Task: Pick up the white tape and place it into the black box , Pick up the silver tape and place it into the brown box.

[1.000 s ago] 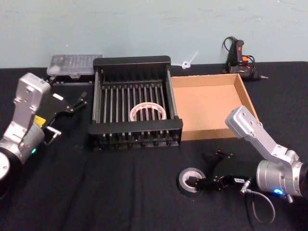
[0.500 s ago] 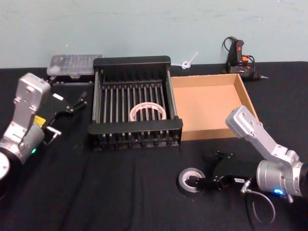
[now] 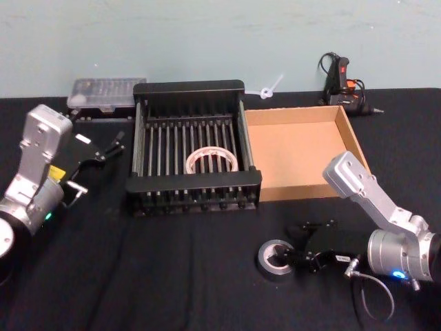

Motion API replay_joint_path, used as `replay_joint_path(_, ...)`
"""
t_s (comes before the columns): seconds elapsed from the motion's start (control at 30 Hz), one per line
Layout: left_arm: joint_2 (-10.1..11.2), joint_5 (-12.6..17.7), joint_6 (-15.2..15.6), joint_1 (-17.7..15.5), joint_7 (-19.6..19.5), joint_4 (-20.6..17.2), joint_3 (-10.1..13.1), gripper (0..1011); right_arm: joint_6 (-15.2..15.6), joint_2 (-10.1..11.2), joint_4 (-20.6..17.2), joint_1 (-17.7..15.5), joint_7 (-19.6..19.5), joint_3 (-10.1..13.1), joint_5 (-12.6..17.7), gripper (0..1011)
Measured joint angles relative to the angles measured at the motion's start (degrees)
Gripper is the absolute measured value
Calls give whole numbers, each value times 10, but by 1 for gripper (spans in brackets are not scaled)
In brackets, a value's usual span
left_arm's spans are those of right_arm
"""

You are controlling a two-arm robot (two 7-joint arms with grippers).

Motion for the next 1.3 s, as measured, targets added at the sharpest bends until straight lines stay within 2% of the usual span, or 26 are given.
replay_joint_path(0.07,0,0,0,0,0,0,0,1001,0,0,0,0,0,0,0,507)
replay_joint_path(0.1,0,0,0,0,0,0,0,1001,0,0,0,0,0,0,0,446)
replay_joint_path(0.17,0,0,0,0,0,0,0,1002,0,0,0,0,0,0,0,404)
replay_joint_path(0.2,0,0,0,0,0,0,0,1001,0,0,0,0,0,0,0,343)
replay_joint_path(0.23,0,0,0,0,0,0,0,1002,0,0,0,0,0,0,0,343)
replay_joint_path(0.37,0,0,0,0,0,0,0,1001,0,0,0,0,0,0,0,190)
replay_joint_path(0.43,0,0,0,0,0,0,0,1001,0,0,0,0,0,0,0,160)
replay_joint_path(0.8,0,0,0,0,0,0,0,1002,0,0,0,-1,0,1,1,149)
replay_joint_path(1.07,0,0,0,0,0,0,0,1001,-15,-2,-11,-11,-14,24,14,149)
replay_joint_path(1.3,0,0,0,0,0,0,0,1001,-43,-8,-20,-15,-39,54,22,149)
